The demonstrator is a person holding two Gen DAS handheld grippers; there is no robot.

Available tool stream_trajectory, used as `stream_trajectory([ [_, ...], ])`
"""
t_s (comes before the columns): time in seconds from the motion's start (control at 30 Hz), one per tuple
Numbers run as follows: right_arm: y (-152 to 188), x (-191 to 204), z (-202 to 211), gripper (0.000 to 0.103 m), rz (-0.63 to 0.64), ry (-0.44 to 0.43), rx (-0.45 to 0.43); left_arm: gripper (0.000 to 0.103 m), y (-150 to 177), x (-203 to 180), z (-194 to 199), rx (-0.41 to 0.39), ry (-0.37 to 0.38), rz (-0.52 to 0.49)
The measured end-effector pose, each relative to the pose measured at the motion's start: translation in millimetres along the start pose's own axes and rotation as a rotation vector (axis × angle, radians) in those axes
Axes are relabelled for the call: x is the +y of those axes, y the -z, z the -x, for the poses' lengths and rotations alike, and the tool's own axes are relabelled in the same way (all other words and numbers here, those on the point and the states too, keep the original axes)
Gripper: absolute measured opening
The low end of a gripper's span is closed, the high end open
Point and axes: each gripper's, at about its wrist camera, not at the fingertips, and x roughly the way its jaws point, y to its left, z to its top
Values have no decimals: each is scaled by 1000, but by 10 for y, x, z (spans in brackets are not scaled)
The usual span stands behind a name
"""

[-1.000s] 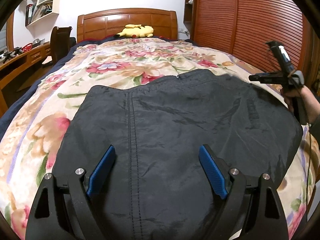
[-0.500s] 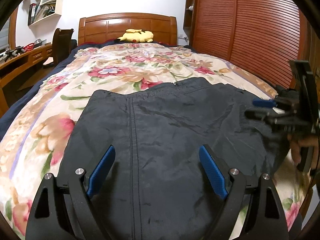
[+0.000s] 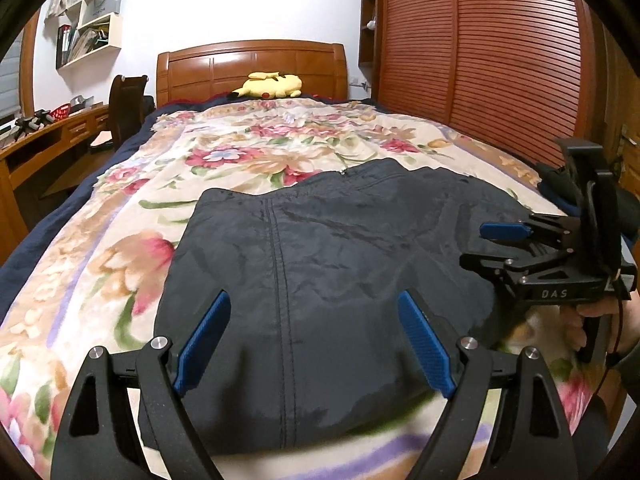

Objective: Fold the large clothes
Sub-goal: 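Move the left tool to the folded jacket's edge and grasp it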

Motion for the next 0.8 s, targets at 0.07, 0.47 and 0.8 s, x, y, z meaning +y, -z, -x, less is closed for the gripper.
stream_trajectory([
  [0.07, 20, 15, 35, 70, -2, 5, -15, 86, 24, 15, 8, 4, 0, 3],
  [0.47, 157, 244, -234, 70, 115, -52, 52, 86, 44, 75, 8, 3, -15, 10],
  [0.8, 236, 283, -449, 72, 115, -42, 67, 86, 102, 197, 30, 10, -43, 26],
])
